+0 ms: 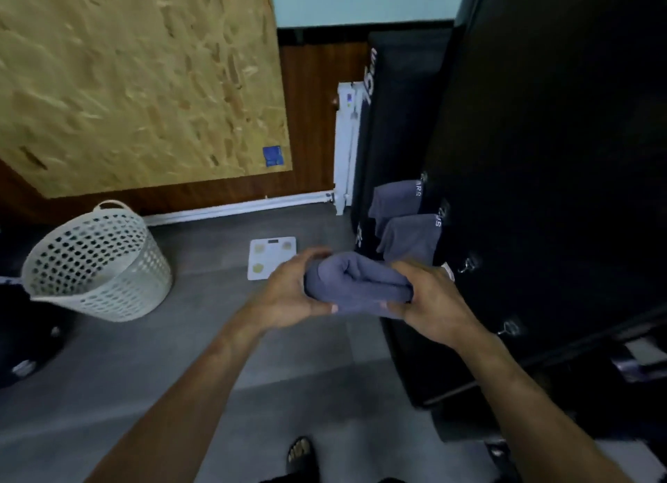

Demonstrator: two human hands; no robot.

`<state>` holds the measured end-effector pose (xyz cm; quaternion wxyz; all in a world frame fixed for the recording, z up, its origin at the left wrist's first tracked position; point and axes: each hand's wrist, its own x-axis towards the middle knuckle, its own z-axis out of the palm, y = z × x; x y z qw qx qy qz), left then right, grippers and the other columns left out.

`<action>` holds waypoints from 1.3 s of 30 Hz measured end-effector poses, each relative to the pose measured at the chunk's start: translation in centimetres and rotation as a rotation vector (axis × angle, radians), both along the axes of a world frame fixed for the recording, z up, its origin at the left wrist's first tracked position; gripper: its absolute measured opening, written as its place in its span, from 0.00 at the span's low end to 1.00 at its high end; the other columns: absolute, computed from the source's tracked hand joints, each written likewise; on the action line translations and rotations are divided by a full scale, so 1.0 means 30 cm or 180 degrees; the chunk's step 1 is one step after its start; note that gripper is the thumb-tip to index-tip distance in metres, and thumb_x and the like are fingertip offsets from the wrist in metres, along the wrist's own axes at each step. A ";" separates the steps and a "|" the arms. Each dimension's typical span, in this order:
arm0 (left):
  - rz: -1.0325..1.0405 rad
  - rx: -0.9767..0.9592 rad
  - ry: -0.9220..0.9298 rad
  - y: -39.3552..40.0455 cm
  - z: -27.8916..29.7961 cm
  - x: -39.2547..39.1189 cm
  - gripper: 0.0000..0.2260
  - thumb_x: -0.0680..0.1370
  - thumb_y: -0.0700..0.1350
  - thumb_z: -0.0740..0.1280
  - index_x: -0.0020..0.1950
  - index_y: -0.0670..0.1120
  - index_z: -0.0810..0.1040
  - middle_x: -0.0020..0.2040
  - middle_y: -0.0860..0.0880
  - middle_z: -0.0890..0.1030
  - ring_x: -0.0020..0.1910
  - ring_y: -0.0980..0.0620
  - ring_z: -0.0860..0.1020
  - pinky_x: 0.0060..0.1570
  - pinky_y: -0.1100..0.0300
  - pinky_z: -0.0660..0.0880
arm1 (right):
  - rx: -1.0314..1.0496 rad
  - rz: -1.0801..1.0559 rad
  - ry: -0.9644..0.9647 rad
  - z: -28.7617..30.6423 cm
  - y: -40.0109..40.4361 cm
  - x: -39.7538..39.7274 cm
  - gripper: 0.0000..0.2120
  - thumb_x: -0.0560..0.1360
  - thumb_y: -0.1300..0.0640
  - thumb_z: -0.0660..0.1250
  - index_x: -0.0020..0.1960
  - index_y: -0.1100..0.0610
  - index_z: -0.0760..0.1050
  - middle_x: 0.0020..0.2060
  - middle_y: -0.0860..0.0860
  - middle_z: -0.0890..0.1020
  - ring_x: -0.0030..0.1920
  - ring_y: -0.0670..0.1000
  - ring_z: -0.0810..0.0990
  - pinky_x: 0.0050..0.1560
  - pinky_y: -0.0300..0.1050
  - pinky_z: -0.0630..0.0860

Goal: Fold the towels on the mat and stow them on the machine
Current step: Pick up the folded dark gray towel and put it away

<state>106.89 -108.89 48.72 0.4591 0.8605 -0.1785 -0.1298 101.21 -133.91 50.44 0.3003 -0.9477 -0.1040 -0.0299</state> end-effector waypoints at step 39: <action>-0.2963 0.1029 0.1629 -0.952 -0.283 0.592 0.07 0.81 0.42 0.64 0.59 0.46 0.75 0.49 0.41 0.80 0.48 0.45 0.81 0.45 0.52 0.82 | 0.2220 -0.4410 -0.0905 -0.507 -0.181 0.180 0.07 0.78 0.65 0.63 0.50 0.55 0.69 0.38 0.42 0.75 0.39 0.40 0.73 0.43 0.32 0.70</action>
